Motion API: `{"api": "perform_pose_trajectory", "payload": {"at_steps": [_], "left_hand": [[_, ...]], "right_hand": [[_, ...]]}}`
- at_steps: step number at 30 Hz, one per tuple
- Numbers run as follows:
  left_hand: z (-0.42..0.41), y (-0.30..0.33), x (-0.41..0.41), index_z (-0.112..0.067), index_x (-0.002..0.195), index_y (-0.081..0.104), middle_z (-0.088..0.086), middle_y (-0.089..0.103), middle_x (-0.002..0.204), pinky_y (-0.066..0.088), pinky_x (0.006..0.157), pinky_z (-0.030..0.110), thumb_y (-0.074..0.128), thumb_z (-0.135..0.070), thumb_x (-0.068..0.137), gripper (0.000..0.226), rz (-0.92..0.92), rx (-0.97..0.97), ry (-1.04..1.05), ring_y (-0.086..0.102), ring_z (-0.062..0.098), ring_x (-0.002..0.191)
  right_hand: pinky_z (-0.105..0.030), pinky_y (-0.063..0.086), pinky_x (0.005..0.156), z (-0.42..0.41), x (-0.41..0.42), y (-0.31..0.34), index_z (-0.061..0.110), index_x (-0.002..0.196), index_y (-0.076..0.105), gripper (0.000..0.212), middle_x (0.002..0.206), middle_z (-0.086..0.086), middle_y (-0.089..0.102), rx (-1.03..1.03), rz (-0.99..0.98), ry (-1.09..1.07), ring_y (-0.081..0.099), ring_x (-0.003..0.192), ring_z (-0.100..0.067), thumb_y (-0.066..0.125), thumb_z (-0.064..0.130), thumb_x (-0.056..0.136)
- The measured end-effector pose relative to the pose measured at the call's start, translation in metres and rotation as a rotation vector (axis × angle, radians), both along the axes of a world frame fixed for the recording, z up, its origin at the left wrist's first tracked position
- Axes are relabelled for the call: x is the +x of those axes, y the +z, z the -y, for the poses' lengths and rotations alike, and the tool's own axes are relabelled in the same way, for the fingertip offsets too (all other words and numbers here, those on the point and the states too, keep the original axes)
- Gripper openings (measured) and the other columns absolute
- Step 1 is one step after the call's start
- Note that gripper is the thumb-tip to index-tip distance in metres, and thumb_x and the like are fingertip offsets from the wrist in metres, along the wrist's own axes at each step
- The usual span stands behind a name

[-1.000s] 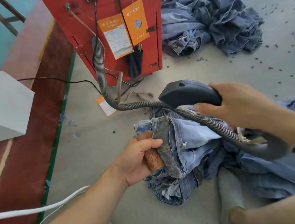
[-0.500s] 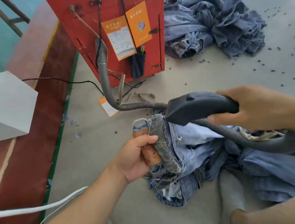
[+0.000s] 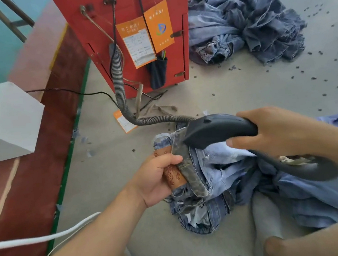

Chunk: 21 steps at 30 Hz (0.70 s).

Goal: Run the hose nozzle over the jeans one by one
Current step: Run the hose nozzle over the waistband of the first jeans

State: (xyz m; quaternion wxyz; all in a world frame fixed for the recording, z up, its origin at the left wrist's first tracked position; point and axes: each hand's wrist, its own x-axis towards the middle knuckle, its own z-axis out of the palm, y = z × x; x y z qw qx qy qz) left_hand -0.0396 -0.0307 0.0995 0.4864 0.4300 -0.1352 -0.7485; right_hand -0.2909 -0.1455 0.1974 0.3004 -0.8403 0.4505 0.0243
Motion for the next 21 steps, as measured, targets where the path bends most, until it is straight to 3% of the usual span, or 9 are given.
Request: {"api": "perform_pose_trajectory", "payload": {"at_steps": [4,8,11,16,19,21], "left_hand": [[-0.005,-0.002,-0.002,-0.004,0.11,0.077,0.021,0.076,0.107,0.062,0.08,0.047,0.06,0.0,0.084,0.031,0.001,-0.01,-0.049,0.076,0.033,0.095],[-0.003,0.0,-0.001,-0.001,0.115,0.073,0.024,0.073,0.112,0.061,0.084,0.05,0.065,0.001,0.08,0.036,-0.038,-0.002,-0.029,0.074,0.036,0.1],[-0.003,0.001,-0.002,-0.001,0.113,0.074,0.024,0.073,0.11,0.06,0.09,0.054,0.067,0.0,0.078,0.036,-0.04,0.009,-0.018,0.074,0.036,0.098],[-0.003,0.005,-0.007,0.0,0.119,0.073,0.025,0.071,0.119,0.061,0.089,0.052,0.065,-0.006,0.085,0.036,-0.059,0.073,-0.03,0.073,0.037,0.104],[0.007,0.009,-0.002,0.0,0.107,0.079,0.023,0.073,0.117,0.062,0.085,0.047,0.059,-0.015,0.088,0.031,-0.116,0.146,0.07,0.075,0.034,0.1],[0.011,0.01,0.001,0.0,0.108,0.078,0.022,0.073,0.117,0.061,0.092,0.047,0.058,-0.016,0.087,0.033,-0.122,0.158,0.108,0.074,0.033,0.1]], "right_hand": [[-0.026,0.042,0.044,0.011,0.013,0.001,0.03,0.081,0.06,0.024,0.054,0.009,0.063,-0.098,0.114,-0.149,0.058,0.044,-0.005,0.068,0.051,0.089],[-0.021,0.042,0.038,0.014,-0.009,0.022,0.036,0.084,0.065,0.016,0.049,0.0,0.063,0.126,0.138,-0.077,0.059,0.037,-0.015,0.069,0.051,0.087],[-0.016,0.037,0.039,0.005,-0.001,0.012,0.03,0.087,0.065,0.02,0.051,0.006,0.063,0.157,0.072,0.003,0.054,0.037,-0.007,0.07,0.049,0.088],[-0.024,0.042,0.044,0.016,0.012,0.0,0.03,0.088,0.061,0.019,0.056,0.005,0.064,-0.074,0.152,-0.162,0.058,0.041,-0.006,0.067,0.048,0.091],[-0.018,0.04,0.047,0.016,-0.007,0.006,0.035,0.084,0.061,0.018,0.065,0.016,0.066,-0.072,0.131,-0.016,0.061,0.053,-0.004,0.07,0.051,0.085],[-0.018,0.045,0.058,0.006,-0.011,0.007,0.045,0.087,0.059,0.016,0.073,0.022,0.066,-0.025,0.052,0.125,0.062,0.063,-0.002,0.069,0.057,0.082]]}}
